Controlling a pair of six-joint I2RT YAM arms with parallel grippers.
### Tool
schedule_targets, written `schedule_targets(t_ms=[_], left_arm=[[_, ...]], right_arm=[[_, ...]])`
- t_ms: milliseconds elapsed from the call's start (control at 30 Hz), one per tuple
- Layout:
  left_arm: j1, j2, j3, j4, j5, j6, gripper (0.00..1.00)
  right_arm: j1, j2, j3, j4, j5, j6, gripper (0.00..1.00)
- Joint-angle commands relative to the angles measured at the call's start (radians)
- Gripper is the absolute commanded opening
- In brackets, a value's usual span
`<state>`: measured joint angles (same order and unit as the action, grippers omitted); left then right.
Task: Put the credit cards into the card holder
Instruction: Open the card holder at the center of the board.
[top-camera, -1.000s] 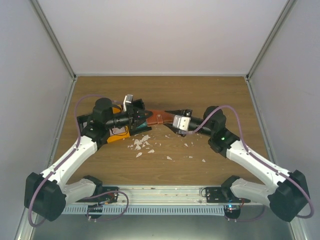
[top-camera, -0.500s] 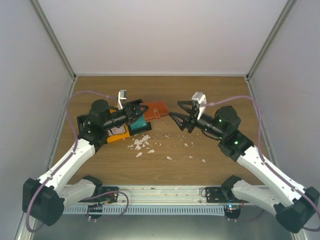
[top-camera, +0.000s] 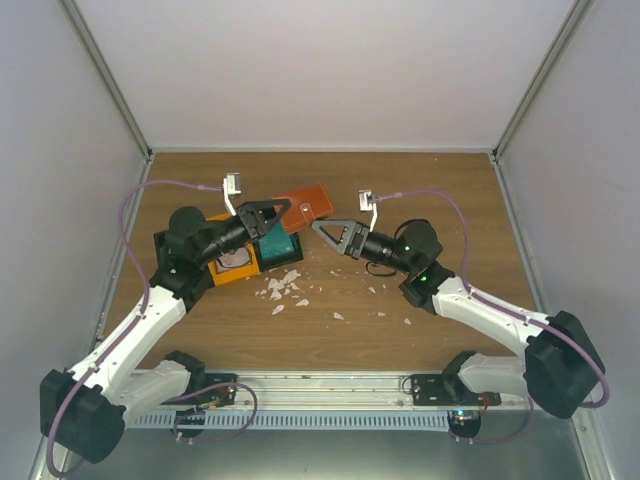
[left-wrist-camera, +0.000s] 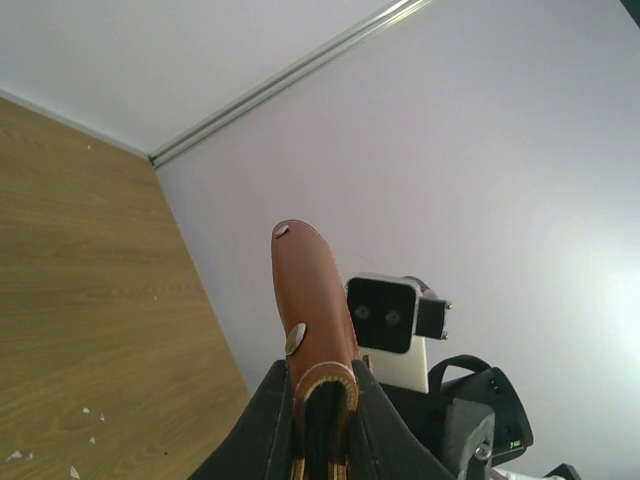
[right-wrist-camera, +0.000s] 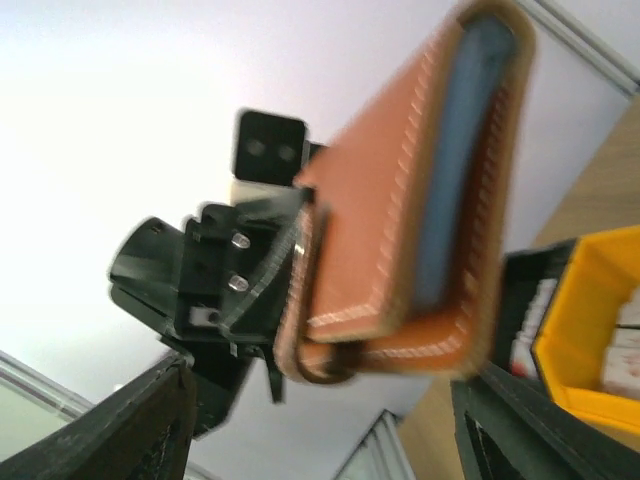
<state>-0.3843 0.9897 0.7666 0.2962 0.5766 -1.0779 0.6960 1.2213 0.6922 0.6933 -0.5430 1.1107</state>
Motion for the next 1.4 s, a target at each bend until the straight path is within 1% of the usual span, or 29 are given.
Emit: schedule_targets(t_ms=[0,167,267,433,467,567,600,633,700,733,767,833,867,900,967,1033,1067,1133,1200,1267,1367], left_arm=[[0.0,-0.038,-0.028,0.1,-0.012,-0.019,0.0],[0.0,-0.051,-0.052,0.121,0.0,-0.046,0.0],[0.0,-0.054,-0.056,0.129,0.014,-0.052,0.0],[0.001,-0.073,-0.068,0.129,0.021,-0.057,0.0],[0.001,-0.076,-0.071,0.129,0.023,-0.056,0.01],[0.001,-0.085,-0.081,0.126,0.036,-0.053,0.04],[0.001,-0.088,-0.082,0.12,0.039,-0.046,0.08],[0.001,-0.093,-0.081,0.109,0.041,-0.037,0.18],[0.004,-0.111,-0.062,0.042,0.018,0.009,0.57],[0.009,-0.124,-0.042,-0.015,-0.002,0.046,0.73],[0.012,-0.135,-0.012,-0.079,-0.023,0.103,0.81],[0.02,-0.147,0.052,-0.247,-0.062,0.227,0.91],[0.023,-0.145,0.082,-0.314,-0.06,0.301,0.93],[0.025,-0.139,0.107,-0.366,-0.043,0.371,0.95],[0.029,-0.112,0.146,-0.456,0.044,0.521,0.96],[0.03,-0.068,0.177,-0.545,0.164,0.641,0.96],[0.03,-0.046,0.186,-0.574,0.228,0.68,0.96],[0.03,-0.005,0.19,-0.607,0.358,0.736,0.92],[0.03,0.022,0.181,-0.6,0.451,0.753,0.85],[0.03,0.029,0.159,-0.574,0.508,0.753,0.79],[0.029,0.037,0.133,-0.554,0.533,0.751,0.71]], right_arm=[[0.01,0.004,0.028,0.23,0.018,0.157,0.65],[0.009,-0.011,0.025,0.191,0.122,0.194,0.45],[0.001,-0.012,0.034,0.16,0.156,0.203,0.28],[-0.025,-0.004,0.06,0.127,0.147,0.194,0.22],[-0.031,-0.003,0.062,0.128,0.142,0.191,0.19],[-0.053,0.001,0.062,0.146,0.092,0.175,0.02],[-0.062,0.001,0.062,0.146,0.067,0.166,0.01],[-0.073,0.001,0.06,0.146,0.041,0.15,0.01],[-0.096,-0.01,0.051,0.139,-0.014,0.109,0.0],[-0.11,-0.018,0.042,0.139,-0.049,0.084,0.0],[-0.128,-0.024,0.039,0.131,-0.102,0.052,0.01],[-0.166,-0.035,0.046,0.077,-0.221,-0.032,0.01],[-0.181,-0.037,0.057,0.028,-0.294,-0.089,0.01],[-0.191,-0.036,0.071,-0.027,-0.364,-0.154,0.01],[-0.203,-0.032,0.111,-0.202,-0.491,-0.312,0.02],[-0.206,-0.035,0.135,-0.358,-0.555,-0.454,0.02],[-0.21,-0.04,0.136,-0.401,-0.574,-0.497,0.02],[-0.214,-0.046,0.132,-0.438,-0.613,-0.549,0.02],[-0.218,-0.044,0.137,-0.467,-0.63,-0.578,0.02],[-0.22,-0.037,0.14,-0.48,-0.635,-0.593,0.01],[-0.22,-0.027,0.142,-0.473,-0.66,-0.594,0.0]])
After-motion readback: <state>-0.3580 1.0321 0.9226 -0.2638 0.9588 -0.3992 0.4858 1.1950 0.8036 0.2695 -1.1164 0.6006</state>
